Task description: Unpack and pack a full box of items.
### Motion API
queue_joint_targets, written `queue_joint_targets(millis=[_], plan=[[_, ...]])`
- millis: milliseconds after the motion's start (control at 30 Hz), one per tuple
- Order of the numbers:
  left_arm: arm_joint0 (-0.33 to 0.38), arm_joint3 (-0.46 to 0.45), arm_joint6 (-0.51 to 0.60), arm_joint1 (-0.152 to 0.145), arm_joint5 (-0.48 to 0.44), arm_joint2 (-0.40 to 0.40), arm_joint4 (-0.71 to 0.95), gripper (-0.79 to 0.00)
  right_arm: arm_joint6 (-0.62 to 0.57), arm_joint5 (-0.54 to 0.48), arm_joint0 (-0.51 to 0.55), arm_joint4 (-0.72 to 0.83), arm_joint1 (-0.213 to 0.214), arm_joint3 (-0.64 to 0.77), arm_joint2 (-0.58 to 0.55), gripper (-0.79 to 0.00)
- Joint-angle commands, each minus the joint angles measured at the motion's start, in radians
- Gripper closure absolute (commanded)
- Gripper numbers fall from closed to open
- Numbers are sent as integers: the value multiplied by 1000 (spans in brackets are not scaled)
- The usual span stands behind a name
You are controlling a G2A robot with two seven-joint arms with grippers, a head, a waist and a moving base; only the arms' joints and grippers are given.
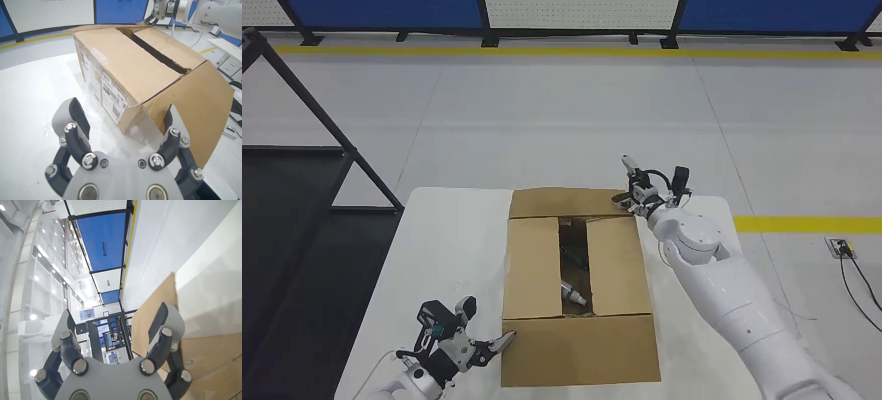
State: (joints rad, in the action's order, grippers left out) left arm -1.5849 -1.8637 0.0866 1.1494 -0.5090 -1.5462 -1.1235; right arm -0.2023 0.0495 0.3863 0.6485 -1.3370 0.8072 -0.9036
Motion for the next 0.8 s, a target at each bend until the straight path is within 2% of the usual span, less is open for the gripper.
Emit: queue_joint_targets(millis=[0, 400, 600, 767], plan=[[0, 0, 0, 0, 0, 0, 0, -785, -16, 11, -5, -10, -3, -14, 0, -785], [0, 0, 0, 0, 0, 0, 0, -785, -17, 47, -8, -86, -9, -36, -22, -785], [-1, -1, 0, 0, 5, 2, 0, -785, -5, -23, 16, -77, -8, -5, -66, -785], [0, 0, 3, -1, 17, 11, -20, -785, -57, -78, 55, -46, -1, 60, -114, -785]])
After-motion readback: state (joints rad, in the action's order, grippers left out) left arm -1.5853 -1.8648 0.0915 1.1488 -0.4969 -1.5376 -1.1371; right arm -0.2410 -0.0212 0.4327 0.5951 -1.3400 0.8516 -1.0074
